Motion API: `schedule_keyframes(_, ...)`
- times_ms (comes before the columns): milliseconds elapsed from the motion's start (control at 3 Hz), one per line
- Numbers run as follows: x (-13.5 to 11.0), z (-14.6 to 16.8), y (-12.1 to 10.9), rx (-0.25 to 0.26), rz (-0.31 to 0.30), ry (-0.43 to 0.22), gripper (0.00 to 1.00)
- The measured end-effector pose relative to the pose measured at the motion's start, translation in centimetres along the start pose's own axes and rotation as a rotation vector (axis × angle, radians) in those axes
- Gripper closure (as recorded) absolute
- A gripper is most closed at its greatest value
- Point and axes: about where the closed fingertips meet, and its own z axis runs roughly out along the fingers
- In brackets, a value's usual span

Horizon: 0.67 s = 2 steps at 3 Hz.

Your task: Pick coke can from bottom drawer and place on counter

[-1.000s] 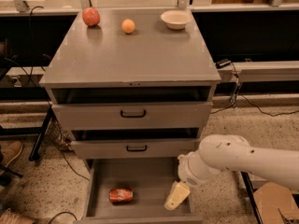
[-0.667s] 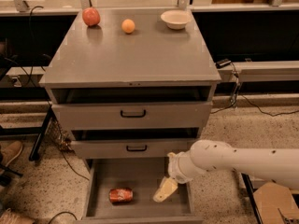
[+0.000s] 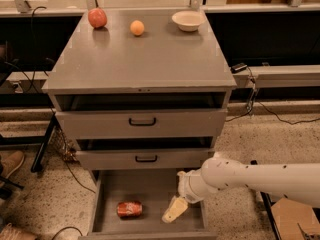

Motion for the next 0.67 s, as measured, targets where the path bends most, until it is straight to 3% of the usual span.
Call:
schedule_keyframes(333,1.6,4.4,-1.0,0.001,-0.032,0.02,0.0)
schedule_keyframes(667,3.4,10.7,-2.6,-0.021,-0.08,-0.003,0.0)
